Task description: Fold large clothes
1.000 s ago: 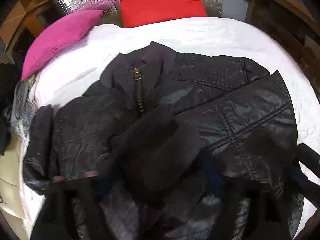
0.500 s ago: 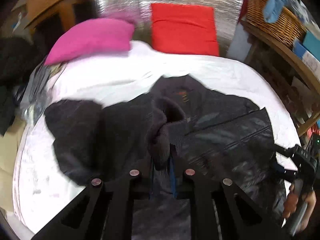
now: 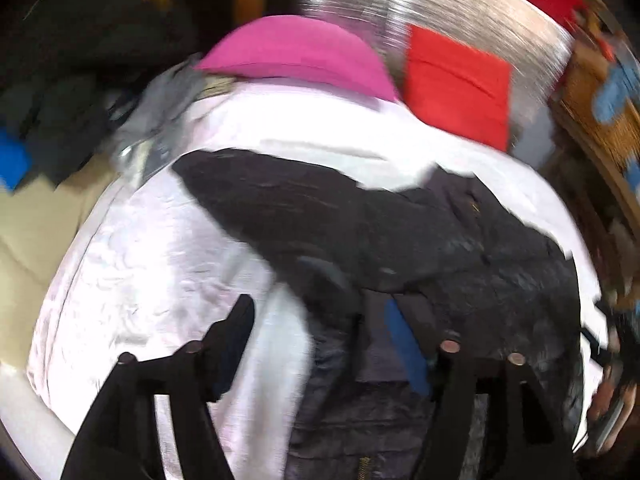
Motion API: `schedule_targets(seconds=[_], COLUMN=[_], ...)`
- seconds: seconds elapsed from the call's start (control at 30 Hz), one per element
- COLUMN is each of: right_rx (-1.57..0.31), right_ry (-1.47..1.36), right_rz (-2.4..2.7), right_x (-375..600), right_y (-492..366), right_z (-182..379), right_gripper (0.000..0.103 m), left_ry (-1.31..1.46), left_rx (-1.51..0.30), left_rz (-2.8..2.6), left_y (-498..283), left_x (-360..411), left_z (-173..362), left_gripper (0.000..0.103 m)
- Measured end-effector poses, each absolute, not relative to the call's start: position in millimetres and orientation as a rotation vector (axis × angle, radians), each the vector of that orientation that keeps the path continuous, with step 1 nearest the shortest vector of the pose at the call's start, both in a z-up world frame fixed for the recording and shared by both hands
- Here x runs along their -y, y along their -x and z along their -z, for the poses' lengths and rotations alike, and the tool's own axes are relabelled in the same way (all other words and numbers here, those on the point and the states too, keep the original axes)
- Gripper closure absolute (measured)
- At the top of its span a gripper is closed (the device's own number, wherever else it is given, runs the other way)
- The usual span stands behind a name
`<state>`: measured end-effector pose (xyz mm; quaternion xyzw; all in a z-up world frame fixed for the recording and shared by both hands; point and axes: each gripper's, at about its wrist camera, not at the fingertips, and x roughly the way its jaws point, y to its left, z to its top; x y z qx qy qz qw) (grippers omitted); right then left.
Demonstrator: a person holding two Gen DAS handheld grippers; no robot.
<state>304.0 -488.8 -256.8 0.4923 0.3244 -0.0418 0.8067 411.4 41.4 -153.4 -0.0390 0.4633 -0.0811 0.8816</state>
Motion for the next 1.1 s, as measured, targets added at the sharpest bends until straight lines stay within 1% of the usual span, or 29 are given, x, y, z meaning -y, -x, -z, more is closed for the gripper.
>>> schedule_targets(seconds=[0.03, 0.1, 0.13, 0.23, 0.27, 0.3, 0.37, 0.43, 0.57, 0.63, 0.8, 0.83, 0.87, 0.9, 0.97, 1.0, 1.03, 1.1], right_rx=[-0.68, -0.692, -0.716, -0.795, -0.864, -0.913, -0.983, -0.978, -0.871, -0.828, -0.808, -0.807, -0.81, -0.814, -0.828, -0.834, -0.838, -0.837], right_ry=[-1.014, -0.917, -0.853, -0.777, -0.757, -0.739, -0.685, -0.675, -0.675, -0.674, -0.698, -0.694, -0.689, -0.687, -0.685, -0.684, -0.685, -0.684], right_rz=[0.046, -0.002, -0.018, -0.096, -0.116, -0.121, -0.097, -0.088, -0.089, -0.076, -0.067, -0.061, -0.057, -0.06, -0.06, -0.058, -0.054, -0.044], right_x=[479, 459, 446, 417, 406, 399, 389, 389, 398, 404, 411, 412, 410, 410, 409, 408, 408, 408], right_y=[-307, -315, -321, -336, -344, -350, -358, -359, -350, -347, -345, -343, -345, -347, -351, -352, -352, -350], right_z=[250, 243, 241, 250, 261, 269, 282, 284, 264, 259, 257, 256, 257, 258, 261, 262, 263, 263], right_gripper=[0.023, 0.023, 0.023, 0.025, 0.029, 0.035, 0.037, 0.038, 0.038, 0.038, 0.038, 0.038, 0.038, 0.038, 0.038, 0.038, 0.038, 0.038], left_ry=[0.125, 0.2, 0.255, 0.366, 0.42, 0.45, 0.565, 0.651, 0.811, 0.853, 0.902, 0.909, 0.913, 0.904, 0.876, 0.857, 0.84, 0.798], left_rx=[-0.967, -0.976, -0.99, -1.016, -1.031, -1.038, -1.057, -1.065, -1.056, -1.064, -1.066, -1.059, -1.05, -1.052, -1.054, -1.047, -1.037, -0.992], left_rz=[0.142, 0.105, 0.087, 0.075, 0.073, 0.072, 0.073, 0.059, 0.033, 0.029, 0.006, 0.012, 0.02, 0.024, 0.028, 0.031, 0.033, 0.048], left_y=[-418, -430, -440, -459, -469, -474, -490, -499, -535, -550, -581, -583, -585, -586, -588, -588, -587, -584], left_x=[-54, -77, -91, -107, -113, -116, -124, -132, -141, -143, -141, -140, -139, -137, -133, -131, -129, -124], left_z=[155, 161, 167, 184, 193, 199, 218, 231, 258, 269, 293, 294, 296, 297, 296, 294, 290, 275], left_gripper=[0.027, 0.026, 0.026, 0.026, 0.026, 0.026, 0.026, 0.026, 0.026, 0.026, 0.028, 0.03, 0.038, 0.043, 0.068, 0.075, 0.087, 0.088])
